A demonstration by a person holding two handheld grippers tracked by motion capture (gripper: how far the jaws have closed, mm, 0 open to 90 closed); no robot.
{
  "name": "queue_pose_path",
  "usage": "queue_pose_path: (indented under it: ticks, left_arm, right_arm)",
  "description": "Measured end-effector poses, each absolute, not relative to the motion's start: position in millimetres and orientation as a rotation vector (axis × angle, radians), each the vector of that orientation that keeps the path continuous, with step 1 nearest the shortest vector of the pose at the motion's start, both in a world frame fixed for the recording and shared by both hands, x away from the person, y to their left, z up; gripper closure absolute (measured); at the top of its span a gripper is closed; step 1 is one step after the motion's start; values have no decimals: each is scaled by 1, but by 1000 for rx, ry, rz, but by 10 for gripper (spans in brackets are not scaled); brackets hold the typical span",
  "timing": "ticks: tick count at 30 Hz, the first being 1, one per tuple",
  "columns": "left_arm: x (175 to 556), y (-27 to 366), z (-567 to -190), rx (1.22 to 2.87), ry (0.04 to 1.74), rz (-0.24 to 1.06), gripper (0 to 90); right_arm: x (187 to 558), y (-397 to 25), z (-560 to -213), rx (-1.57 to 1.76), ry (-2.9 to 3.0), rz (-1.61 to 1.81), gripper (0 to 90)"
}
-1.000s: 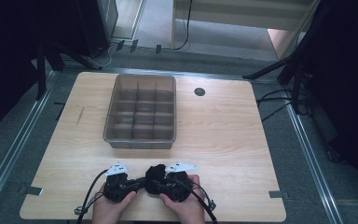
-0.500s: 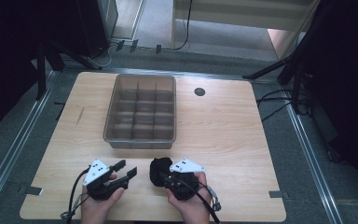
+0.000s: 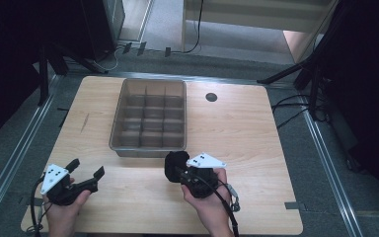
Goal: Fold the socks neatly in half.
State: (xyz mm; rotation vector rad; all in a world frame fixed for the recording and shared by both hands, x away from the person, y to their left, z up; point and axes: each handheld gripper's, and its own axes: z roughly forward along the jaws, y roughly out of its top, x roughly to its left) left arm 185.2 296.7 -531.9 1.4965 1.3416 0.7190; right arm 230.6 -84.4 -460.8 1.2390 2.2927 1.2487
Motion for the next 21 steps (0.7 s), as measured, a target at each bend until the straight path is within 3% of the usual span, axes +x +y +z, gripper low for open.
queue_pose_path:
  ticks: [10,21]
  left_arm:
    - [189,349,-540,1415,1442,764,12]
    - [194,352,-549,1415,1452,718,12]
  right_arm:
    - [258,-81,-443,1242,2264,1234,795]
    - [291,-74,-424,1237,2252,1176,794]
